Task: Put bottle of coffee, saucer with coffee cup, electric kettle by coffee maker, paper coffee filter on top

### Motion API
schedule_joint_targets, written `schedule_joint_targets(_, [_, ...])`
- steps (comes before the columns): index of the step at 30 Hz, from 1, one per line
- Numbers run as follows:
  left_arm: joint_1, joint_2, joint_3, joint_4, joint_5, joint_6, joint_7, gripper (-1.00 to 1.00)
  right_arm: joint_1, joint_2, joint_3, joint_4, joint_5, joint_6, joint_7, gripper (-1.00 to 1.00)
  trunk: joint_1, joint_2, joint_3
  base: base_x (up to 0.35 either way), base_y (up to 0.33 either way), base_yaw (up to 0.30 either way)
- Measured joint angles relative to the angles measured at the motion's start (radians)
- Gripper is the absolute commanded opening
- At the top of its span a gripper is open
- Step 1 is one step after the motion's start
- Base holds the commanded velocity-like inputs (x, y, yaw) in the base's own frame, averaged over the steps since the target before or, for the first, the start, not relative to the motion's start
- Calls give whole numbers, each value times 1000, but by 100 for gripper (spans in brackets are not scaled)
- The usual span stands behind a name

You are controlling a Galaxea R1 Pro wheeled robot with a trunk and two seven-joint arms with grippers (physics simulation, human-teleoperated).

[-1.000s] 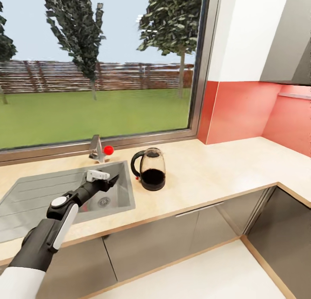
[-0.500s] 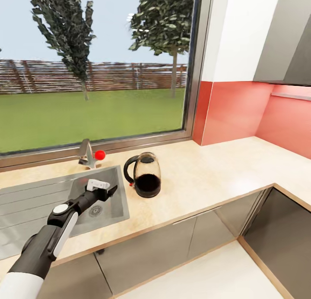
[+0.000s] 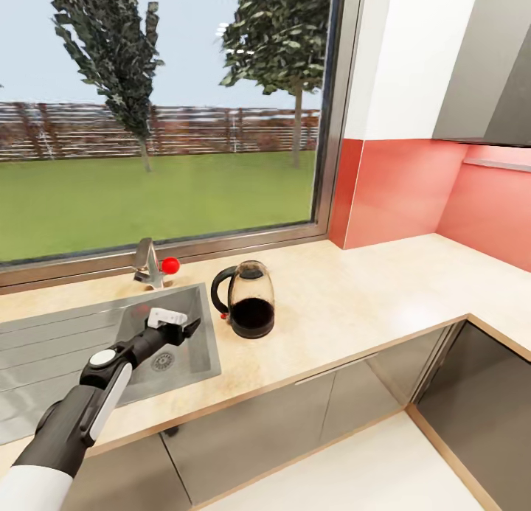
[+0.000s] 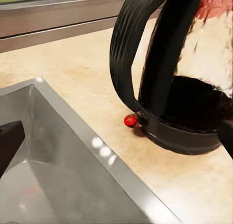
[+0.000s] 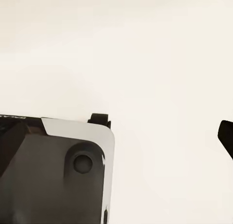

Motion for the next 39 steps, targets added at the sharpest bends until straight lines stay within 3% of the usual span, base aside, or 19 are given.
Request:
schedule_joint_targets(4, [-8, 61, 8, 6, -1, 6, -166, 100, 1, 0, 0, 0, 0, 0, 0, 100, 0, 0, 0, 0, 0, 0])
schedule_joint_targets(10, [-15, 93, 10, 20, 0, 8, -265, 100, 2, 0, 0, 1, 1, 0, 0, 100, 0, 0, 0, 1, 0, 0])
schedule_joint_targets(17, [-17, 98, 11, 28, 1, 13, -290, 100, 12, 0, 0, 2, 1, 0, 0, 100, -1, 0, 0, 215, 18, 0])
schedule_joint_targets(21, [-16, 97, 11, 28, -1, 49, -292, 100, 36, 0, 0, 2, 1, 0, 0, 100, 0, 0, 0, 139, 33, 0])
schedule_joint_targets(39, [-14, 93, 9, 27, 6, 54, -293, 100, 47, 0, 0, 2, 1, 0, 0, 100, 0, 0, 0, 66, 2, 0])
